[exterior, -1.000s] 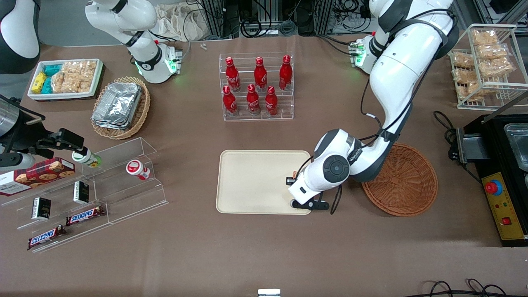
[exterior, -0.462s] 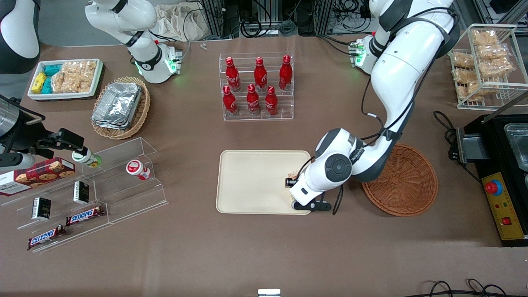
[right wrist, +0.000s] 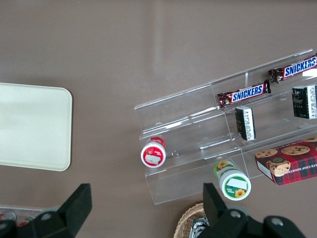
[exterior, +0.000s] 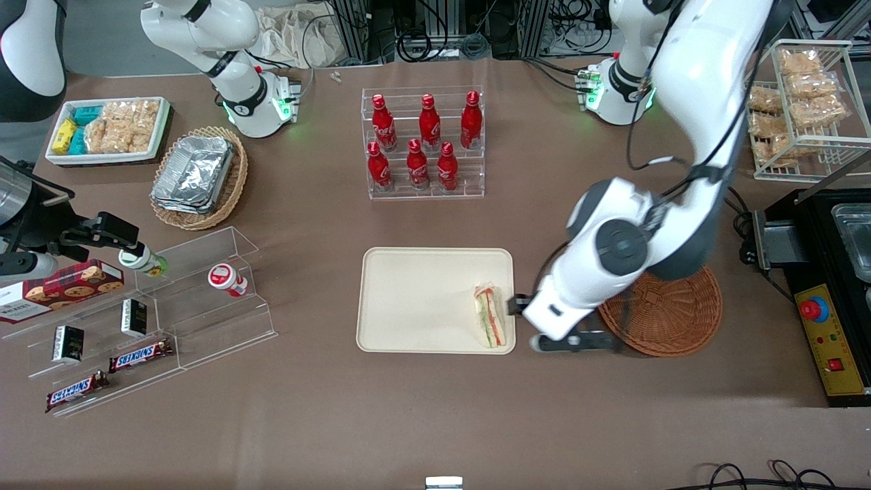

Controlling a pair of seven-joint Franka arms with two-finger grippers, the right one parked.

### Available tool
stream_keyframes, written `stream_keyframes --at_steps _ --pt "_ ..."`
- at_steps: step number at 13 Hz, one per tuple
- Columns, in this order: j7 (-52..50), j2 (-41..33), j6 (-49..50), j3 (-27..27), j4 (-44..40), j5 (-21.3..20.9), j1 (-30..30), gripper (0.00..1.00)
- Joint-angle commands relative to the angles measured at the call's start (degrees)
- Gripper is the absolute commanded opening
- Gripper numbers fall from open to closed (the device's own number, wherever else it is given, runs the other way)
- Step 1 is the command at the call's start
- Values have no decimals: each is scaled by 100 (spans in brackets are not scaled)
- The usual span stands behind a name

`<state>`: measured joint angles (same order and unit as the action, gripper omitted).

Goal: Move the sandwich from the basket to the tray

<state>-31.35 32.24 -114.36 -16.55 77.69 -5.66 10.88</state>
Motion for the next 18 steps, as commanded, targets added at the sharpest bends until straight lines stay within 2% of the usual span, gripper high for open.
stream_keyframes --at_steps 1,7,10,14,18 --pt "-108 -796 2 563 509 -76 2 100" --pt "276 -2010 -95 1557 1485 20 -6 100" --pt "998 -2318 159 2181 1538 450 2 100" --pt "1973 -2802 1090 2683 1425 478 2 100" --pt "2011 -2724 1153 2859 1222 486 11 100"
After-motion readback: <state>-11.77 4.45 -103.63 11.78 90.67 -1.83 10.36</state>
